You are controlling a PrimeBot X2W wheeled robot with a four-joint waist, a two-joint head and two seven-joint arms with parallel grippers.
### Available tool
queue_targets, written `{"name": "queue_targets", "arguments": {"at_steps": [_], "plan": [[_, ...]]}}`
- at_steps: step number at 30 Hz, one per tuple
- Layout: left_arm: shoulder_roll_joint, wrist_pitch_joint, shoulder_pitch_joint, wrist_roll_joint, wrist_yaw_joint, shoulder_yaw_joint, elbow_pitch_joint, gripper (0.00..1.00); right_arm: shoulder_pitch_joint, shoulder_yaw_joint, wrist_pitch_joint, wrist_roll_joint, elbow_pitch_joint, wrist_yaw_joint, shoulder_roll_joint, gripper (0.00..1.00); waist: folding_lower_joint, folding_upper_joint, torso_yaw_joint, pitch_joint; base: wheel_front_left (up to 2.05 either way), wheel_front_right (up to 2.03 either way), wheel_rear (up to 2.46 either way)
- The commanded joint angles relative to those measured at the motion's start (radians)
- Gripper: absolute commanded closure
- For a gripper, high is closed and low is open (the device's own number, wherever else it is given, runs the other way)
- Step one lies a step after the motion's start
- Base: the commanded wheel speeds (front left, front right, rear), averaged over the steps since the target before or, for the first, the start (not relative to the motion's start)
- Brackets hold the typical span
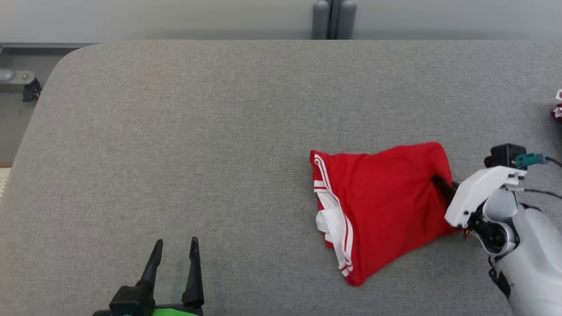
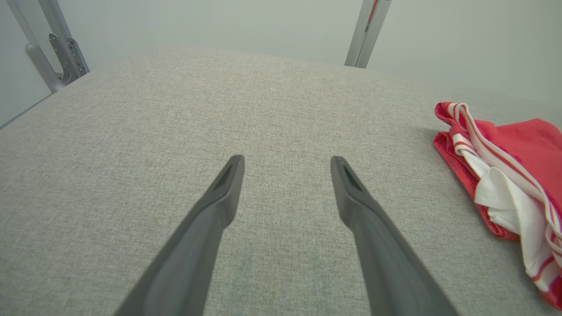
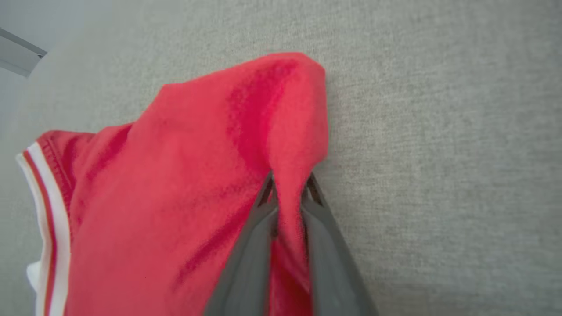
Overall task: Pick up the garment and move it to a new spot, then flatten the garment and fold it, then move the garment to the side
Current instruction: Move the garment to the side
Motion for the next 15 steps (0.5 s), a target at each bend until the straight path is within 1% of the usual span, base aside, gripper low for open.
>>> {"name": "queue_targets", "arguments": {"at_steps": [1,4,9,13,15], "plan": [[0.003,-0.002,-0.017,-0.007,0.002,0.009,-0.009,0.0,-0.045,-0.01,-0.01,0.01,-0.012,0.0,-0.019,1.0,0.0,0.0,-0.033,0.012,0.0,0.0,0.0],[0.003,-0.002,-0.026,-0.005,0.0,0.015,-0.021,0.0,-0.109,-0.025,-0.004,0.005,-0.026,-0.001,-0.049,1.0,0.0,0.0,-0.087,0.032,0.0,0.0,0.0],[0.002,-0.003,-0.073,0.012,-0.014,-0.002,-0.034,0.0,-0.238,-0.089,0.001,-0.025,-0.045,-0.001,-0.133,1.0,0.0,0.0,-0.177,0.096,0.0,0.0,0.0],[0.003,-0.002,-0.126,0.033,-0.026,-0.017,-0.04,0.0,-0.329,-0.146,0.026,-0.076,-0.033,0.0,-0.189,1.0,0.0,0.0,-0.217,0.164,0.0,0.0,0.0],[0.003,-0.002,-0.151,0.045,-0.031,-0.022,-0.036,0.0,-0.376,-0.18,0.035,-0.096,-0.024,0.0,-0.217,1.0,0.0,0.0,-0.224,0.192,0.0,0.0,0.0]]}}
